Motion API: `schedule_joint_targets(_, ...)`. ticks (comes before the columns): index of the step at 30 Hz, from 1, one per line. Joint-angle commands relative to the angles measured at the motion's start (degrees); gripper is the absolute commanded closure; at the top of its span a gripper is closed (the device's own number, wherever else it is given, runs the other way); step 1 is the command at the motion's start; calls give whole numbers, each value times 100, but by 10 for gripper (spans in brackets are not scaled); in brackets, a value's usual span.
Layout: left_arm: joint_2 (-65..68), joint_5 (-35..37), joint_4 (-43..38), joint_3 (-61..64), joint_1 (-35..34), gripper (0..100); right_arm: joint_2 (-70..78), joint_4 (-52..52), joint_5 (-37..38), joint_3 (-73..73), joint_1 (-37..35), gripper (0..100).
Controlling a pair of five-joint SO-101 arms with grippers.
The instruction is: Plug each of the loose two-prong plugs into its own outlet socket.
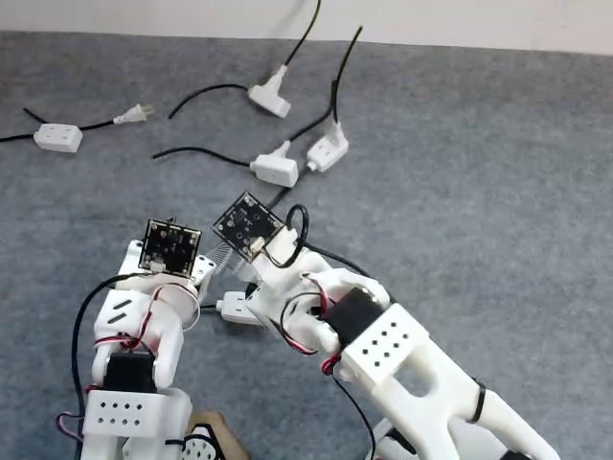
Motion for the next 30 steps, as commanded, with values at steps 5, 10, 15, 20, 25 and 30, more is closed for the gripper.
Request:
schedule_joint_targets(5, 40, -70, -53, 13, 330, 684, -382, 145, 149, -796, 382, 991)
schedule_joint_targets(10, 40, -70, -53, 22, 347, 684, -382, 215, 149, -840, 382, 991)
schedule_joint_targets(15, 40, -70, -53, 4, 321, 684, -382, 215, 149, -796, 382, 991)
schedule_joint_targets(20, 31, -79, -79, -48, 75, 684, -374, 409, 316, -558, 400, 991)
schedule_joint_targets(25, 31, -62, -62, -242, -66, 684, -374, 391, 501, -84, 409, 991)
schedule_joint_targets(30, 31, -62, -53, -418, -435, 684, 321, 409, 1160, 268, 1103, 991)
